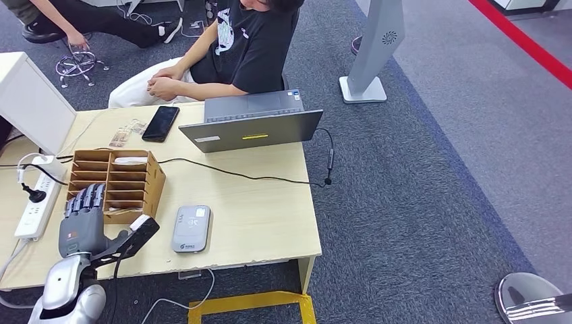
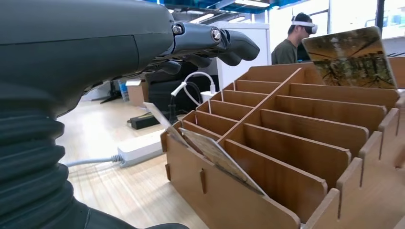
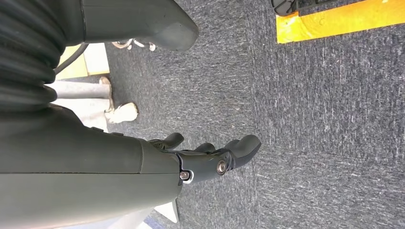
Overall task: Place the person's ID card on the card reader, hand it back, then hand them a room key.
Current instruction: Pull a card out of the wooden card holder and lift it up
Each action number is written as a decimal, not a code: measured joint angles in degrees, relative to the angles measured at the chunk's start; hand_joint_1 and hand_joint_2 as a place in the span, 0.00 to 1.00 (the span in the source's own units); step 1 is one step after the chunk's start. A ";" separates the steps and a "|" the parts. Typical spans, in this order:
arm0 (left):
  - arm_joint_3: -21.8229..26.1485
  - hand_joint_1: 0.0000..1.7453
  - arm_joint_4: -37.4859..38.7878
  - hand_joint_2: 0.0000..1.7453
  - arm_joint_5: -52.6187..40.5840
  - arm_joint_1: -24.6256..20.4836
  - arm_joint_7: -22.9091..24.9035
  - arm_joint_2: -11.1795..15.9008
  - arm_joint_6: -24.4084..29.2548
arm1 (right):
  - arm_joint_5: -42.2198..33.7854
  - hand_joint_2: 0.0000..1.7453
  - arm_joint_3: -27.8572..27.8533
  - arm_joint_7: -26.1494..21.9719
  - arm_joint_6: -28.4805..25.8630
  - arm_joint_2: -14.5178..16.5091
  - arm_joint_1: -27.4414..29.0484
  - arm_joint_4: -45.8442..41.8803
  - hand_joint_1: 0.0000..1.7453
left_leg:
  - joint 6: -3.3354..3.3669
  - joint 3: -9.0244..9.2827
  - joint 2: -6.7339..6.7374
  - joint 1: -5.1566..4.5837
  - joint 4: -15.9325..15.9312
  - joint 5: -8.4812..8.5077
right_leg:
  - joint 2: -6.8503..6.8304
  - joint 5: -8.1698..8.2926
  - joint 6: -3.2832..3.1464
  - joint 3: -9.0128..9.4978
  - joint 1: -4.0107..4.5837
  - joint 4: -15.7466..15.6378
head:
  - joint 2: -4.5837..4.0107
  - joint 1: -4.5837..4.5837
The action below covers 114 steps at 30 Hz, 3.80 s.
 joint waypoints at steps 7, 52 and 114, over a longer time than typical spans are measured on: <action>-1.63 0.00 1.13 1.00 -1.12 -2.03 0.37 0.06 -0.25 | 0.30 1.00 0.03 0.01 0.00 -0.02 -0.01 0.00 0.00 | 0.00 0.00 0.00 0.00 0.00 0.00 | 0.00 0.00 0.00 0.00 0.00 0.00 | 0.00 0.00; -1.91 0.00 0.71 1.00 1.24 0.67 0.84 3.88 -0.07 | -0.65 1.00 -0.03 -0.56 0.57 -0.81 0.08 0.00 0.00 | 0.00 -0.02 0.00 0.00 -0.01 0.00 | -0.01 0.00 0.00 0.01 0.00 0.01 | 0.00 0.00; 8.52 1.00 -26.64 1.00 8.03 0.31 -1.93 7.65 11.96 | -1.28 1.00 -1.17 -1.40 -0.61 -0.96 1.00 0.02 0.00 | -0.04 0.01 -0.01 0.03 -0.01 0.03 | -0.01 0.00 -0.01 0.01 0.00 0.02 | 0.00 -0.01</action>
